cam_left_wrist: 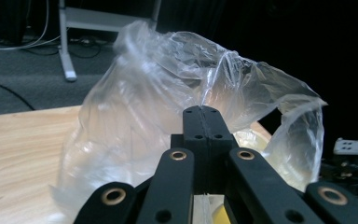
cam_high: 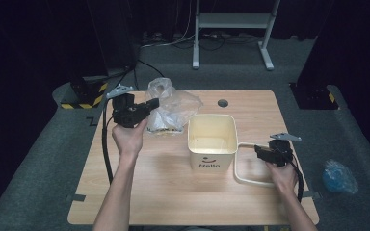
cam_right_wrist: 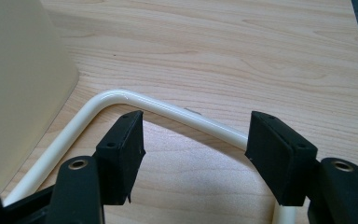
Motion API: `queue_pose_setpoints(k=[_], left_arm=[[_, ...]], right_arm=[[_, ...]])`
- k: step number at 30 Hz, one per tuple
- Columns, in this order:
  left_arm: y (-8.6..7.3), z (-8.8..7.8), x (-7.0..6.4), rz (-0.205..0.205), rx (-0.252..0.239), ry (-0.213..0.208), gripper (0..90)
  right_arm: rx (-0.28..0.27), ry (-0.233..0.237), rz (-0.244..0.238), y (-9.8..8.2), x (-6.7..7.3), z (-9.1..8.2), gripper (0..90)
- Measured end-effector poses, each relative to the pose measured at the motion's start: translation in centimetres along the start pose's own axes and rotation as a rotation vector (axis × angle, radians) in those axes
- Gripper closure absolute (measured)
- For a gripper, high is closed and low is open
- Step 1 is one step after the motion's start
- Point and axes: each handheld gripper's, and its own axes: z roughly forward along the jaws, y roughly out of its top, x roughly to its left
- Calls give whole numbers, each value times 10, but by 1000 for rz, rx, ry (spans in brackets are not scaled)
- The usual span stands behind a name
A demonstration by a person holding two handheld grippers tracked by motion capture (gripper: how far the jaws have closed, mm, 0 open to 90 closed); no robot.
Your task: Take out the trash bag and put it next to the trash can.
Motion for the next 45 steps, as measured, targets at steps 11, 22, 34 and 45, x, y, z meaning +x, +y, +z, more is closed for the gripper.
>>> queue_pose_setpoints(k=[11, 22, 34, 45], left_arm=[[-25, 0, 27, -42, 38, 57, 900], [-39, 2, 40, -30, 69, 106, 900], [-52, 6, 52, -28, 91, 154, 900], [-66, 16, 60, -36, 123, 180, 900]], right_arm=[[-7, -2, -6, -2, -2, -1, 367], [-19, -8, 5, -8, -4, -4, 370], [-17, -8, 14, -11, -6, -7, 374], [-34, 27, 23, -11, -5, -9, 385]])
